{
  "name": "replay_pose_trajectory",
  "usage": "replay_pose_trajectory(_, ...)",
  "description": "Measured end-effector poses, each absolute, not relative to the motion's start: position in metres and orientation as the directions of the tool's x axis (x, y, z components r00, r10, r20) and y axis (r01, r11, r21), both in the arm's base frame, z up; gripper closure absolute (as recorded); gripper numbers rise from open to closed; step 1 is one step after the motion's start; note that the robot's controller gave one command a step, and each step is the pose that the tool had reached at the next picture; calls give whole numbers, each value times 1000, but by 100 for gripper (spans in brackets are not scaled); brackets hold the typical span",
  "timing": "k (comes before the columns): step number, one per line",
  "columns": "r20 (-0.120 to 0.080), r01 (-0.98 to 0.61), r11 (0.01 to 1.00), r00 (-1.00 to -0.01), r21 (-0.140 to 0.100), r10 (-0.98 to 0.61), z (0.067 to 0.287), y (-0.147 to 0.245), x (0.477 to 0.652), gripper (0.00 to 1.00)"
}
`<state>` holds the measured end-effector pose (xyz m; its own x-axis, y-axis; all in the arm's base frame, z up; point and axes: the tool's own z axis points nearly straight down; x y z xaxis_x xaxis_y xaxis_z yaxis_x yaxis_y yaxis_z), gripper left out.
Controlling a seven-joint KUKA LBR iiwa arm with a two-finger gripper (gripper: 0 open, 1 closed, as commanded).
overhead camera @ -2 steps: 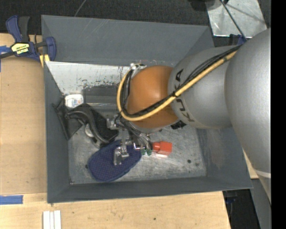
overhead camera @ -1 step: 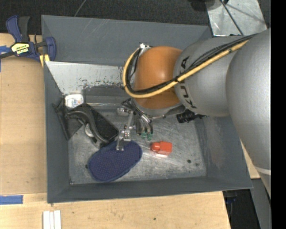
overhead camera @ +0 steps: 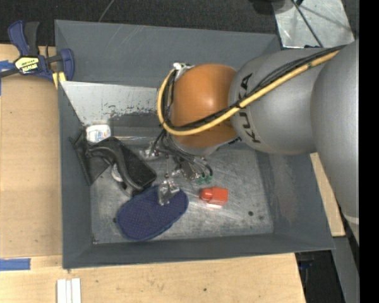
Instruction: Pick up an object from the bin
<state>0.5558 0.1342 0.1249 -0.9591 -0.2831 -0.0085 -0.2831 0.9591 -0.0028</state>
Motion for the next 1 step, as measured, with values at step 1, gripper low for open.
replay_pose_trajectory(1, -11, -263, 965, -965, 1, -263, 187, 167, 566, 0)
